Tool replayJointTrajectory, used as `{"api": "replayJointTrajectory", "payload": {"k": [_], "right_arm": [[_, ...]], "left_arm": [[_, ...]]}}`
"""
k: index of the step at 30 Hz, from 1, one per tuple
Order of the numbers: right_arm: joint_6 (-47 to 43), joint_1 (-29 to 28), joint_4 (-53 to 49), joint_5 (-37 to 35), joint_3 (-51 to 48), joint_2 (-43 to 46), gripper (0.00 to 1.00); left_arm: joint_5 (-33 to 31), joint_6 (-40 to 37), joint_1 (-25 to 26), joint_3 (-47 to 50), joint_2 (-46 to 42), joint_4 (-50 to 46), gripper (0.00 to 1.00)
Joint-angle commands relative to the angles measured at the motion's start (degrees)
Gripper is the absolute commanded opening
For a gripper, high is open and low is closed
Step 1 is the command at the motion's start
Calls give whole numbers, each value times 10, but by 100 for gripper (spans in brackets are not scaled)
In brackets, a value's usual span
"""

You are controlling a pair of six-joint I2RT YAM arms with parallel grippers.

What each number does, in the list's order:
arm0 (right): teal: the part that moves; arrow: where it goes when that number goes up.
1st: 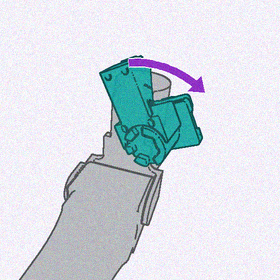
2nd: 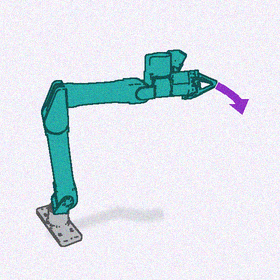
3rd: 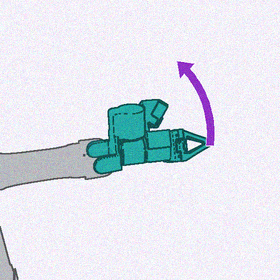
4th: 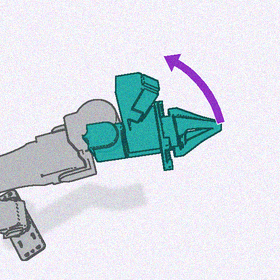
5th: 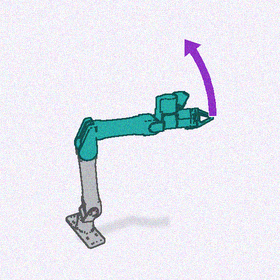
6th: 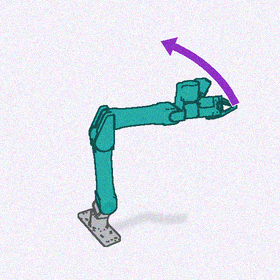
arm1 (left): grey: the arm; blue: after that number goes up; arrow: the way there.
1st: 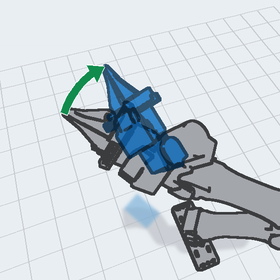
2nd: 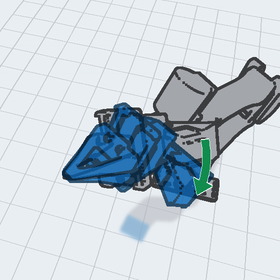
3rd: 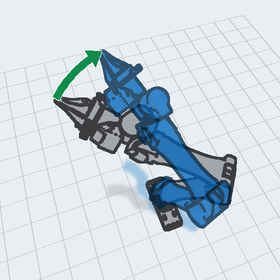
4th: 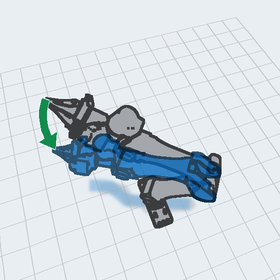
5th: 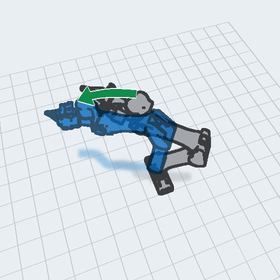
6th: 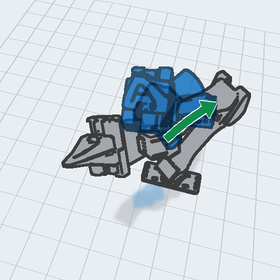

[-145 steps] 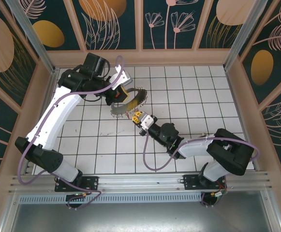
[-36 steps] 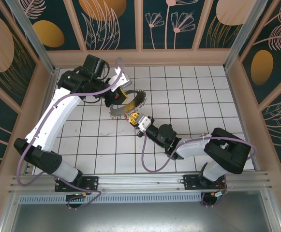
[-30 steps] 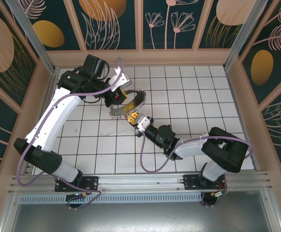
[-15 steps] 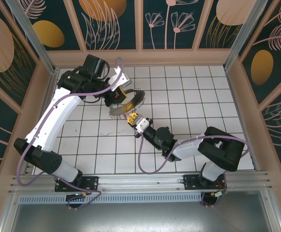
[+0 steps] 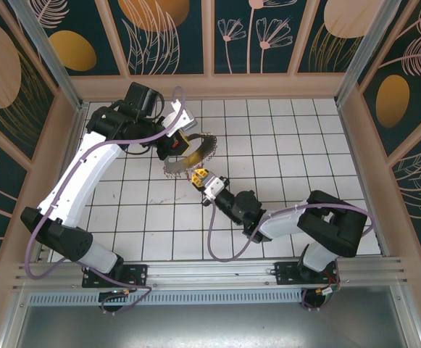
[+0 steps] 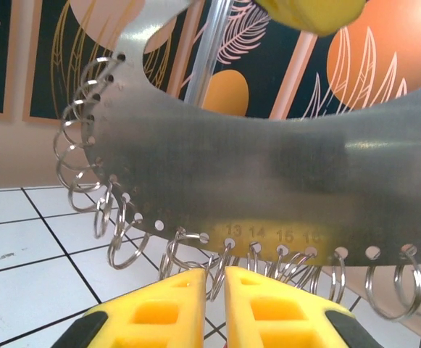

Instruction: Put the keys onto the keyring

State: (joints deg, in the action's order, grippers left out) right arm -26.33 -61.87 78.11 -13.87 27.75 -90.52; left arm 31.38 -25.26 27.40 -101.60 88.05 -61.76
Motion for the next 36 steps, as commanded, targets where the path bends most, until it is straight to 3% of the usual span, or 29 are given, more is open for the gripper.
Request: {"api": "replayJointTrajectory", "payload": {"k": [1,36], "right_arm": [[-16,-1,6,3,-2,26,17],[3,22,-3,-25,29,-19,20]], "left_arm": [[7,3,1,2,-18,12,3],[11,2,1,6,-26,12,3]]}}
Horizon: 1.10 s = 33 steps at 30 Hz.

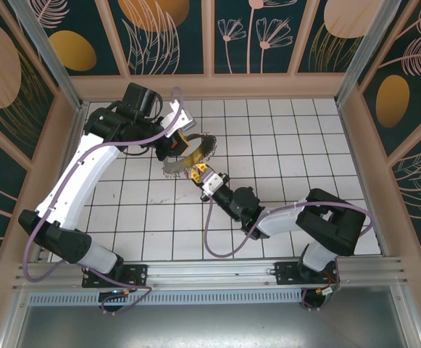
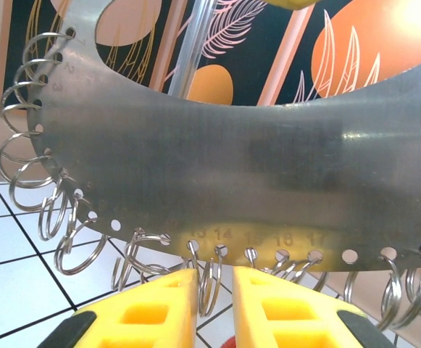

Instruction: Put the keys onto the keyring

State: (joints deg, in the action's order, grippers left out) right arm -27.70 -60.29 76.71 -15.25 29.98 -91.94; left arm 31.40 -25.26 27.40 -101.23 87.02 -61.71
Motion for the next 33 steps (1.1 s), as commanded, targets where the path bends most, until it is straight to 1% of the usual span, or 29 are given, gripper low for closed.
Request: {"api": "replayJointTrajectory", "payload": {"k": [1,8,18,21,33], "right_arm": [[17,6,11,-11,8,-6,20],[15,6,-4,0,15,-6,17],[16,7,8,-4,17,-13,17],[18,7,10,6,20,-13,13],[23,7,15,1,32,-25,14]], "left_arm": [[10,2,2,2,-15,11,3],[10,3,1,2,-15,12,3],[10,5,1,1,-13,12,4],[13,4,1,-1,-11,12,4],[12,4,1,5,-12,14,4]]}}
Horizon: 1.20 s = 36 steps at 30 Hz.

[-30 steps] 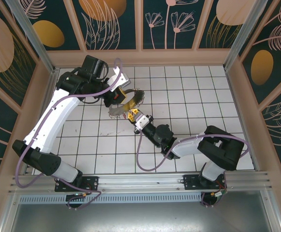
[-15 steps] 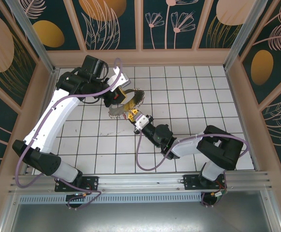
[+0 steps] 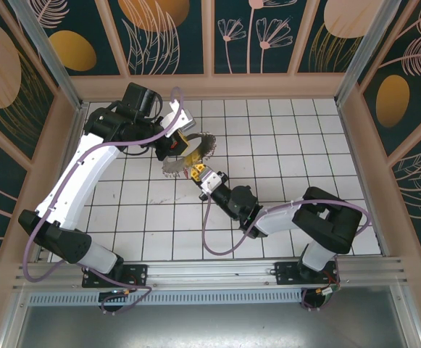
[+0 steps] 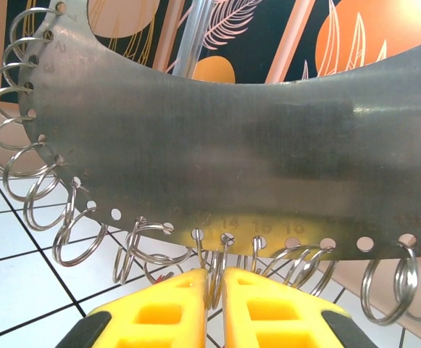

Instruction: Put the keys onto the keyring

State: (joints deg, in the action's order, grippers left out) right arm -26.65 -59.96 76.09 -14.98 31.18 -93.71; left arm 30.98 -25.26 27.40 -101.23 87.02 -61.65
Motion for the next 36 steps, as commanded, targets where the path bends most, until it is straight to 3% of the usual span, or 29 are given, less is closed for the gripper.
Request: {"api": "replayJointTrajectory", "payload": {"k": [1,8,18,26,32,36], "right_arm": [[14,5,22,-2,20,-7,14],[17,4,29,-2,24,-12,12],[12,3,23,-18,10,-3,0],[50,17,-12,40,-32,34,0],[88,44,-56,108,-49,73,0],[115,67,-68,138,-63,92,0]], "left_arm": [[17,4,1,4,-13,14,4],[16,4,1,7,-12,14,4],[-1,32,1,16,-10,33,4],[-38,121,-9,43,2,107,7],[11,185,-31,82,15,165,11],[21,217,-41,114,20,196,21]]}}
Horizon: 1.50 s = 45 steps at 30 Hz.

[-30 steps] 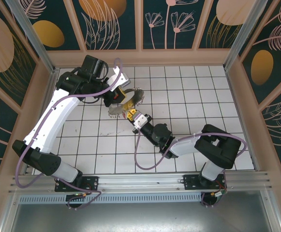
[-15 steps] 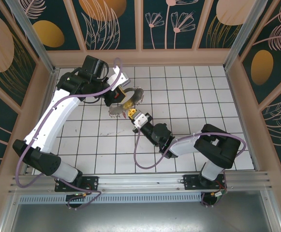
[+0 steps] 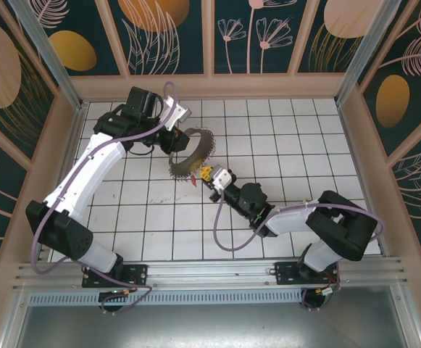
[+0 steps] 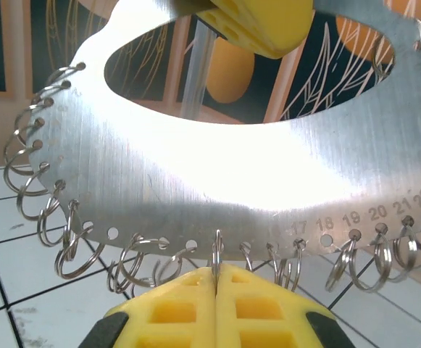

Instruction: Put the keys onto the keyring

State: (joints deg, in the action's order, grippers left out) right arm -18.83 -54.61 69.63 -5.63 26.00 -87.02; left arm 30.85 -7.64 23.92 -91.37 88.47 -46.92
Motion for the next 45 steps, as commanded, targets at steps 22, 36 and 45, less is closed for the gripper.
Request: {"api": "replayJointTrajectory", "payload": {"k": [22,36,45], "right_arm": [[115,75,-84,115,-33,92,0],[113,101,-212,139,8,88,0],[37,120,-367,215,64,90,0]], "left_arm": [[-23,108,-21,208,19,196,38],[-67,147,-33,302,-57,322,48],[-51,111,-34,378,-152,503,44]]}}
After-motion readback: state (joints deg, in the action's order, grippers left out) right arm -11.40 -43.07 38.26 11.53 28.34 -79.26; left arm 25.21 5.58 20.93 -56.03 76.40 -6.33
